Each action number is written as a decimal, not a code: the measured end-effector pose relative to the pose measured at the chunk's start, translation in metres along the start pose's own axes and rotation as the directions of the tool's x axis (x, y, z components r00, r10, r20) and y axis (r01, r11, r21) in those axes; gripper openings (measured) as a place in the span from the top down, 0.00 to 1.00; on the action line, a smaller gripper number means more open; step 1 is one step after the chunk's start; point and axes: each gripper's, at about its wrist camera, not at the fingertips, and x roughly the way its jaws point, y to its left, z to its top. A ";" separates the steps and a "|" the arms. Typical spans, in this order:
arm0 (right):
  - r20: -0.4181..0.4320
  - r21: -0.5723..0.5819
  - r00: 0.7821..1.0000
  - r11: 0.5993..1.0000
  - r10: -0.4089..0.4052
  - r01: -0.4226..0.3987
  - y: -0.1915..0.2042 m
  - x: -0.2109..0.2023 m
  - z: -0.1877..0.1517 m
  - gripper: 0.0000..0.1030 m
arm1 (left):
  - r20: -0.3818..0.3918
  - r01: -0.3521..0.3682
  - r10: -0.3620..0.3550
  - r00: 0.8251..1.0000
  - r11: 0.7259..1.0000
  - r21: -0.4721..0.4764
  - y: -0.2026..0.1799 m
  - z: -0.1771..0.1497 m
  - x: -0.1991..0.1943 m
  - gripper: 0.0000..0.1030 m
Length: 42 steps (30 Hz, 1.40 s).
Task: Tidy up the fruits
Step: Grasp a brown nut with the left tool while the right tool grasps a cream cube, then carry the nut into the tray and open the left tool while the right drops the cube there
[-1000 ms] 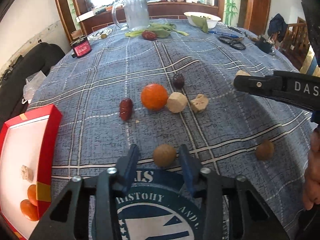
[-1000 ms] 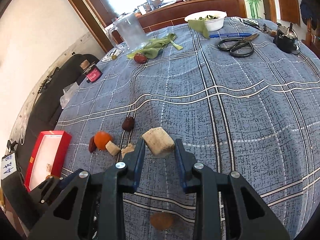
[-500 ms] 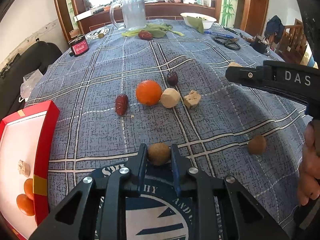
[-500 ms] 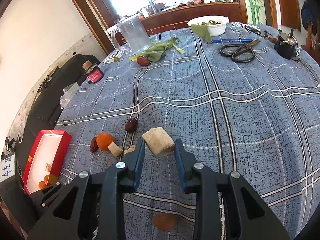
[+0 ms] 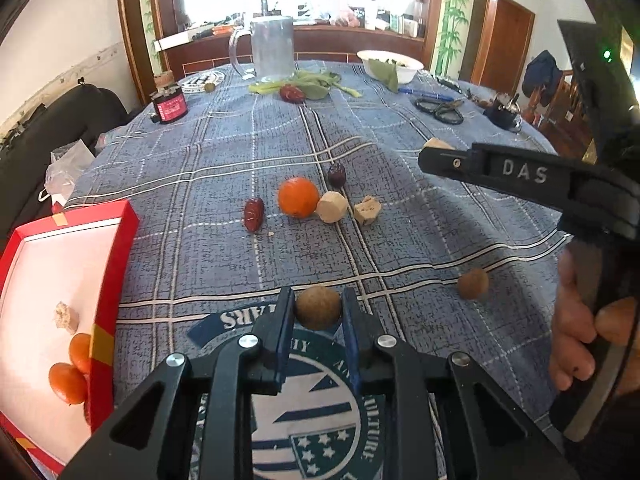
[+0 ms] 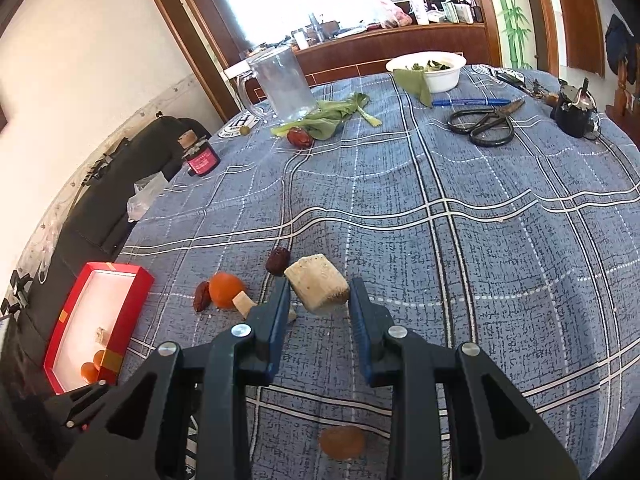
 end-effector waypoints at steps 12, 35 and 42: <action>0.060 -0.066 0.998 0.998 0.016 -0.012 0.018 -0.009 -0.004 0.69 | 0.077 0.002 0.003 0.997 0.998 -0.061 0.030 -0.003 -0.037 0.78; 0.048 -0.218 0.989 0.968 0.138 -0.125 0.122 -0.002 -0.039 0.69 | 0.199 -0.127 0.197 0.960 0.940 -0.317 0.180 -0.038 -0.104 0.78; 0.010 -0.316 0.978 0.928 0.210 -0.197 0.196 0.007 -0.044 0.69 | 0.185 -0.161 0.249 0.951 0.906 -0.392 0.219 -0.053 -0.108 0.78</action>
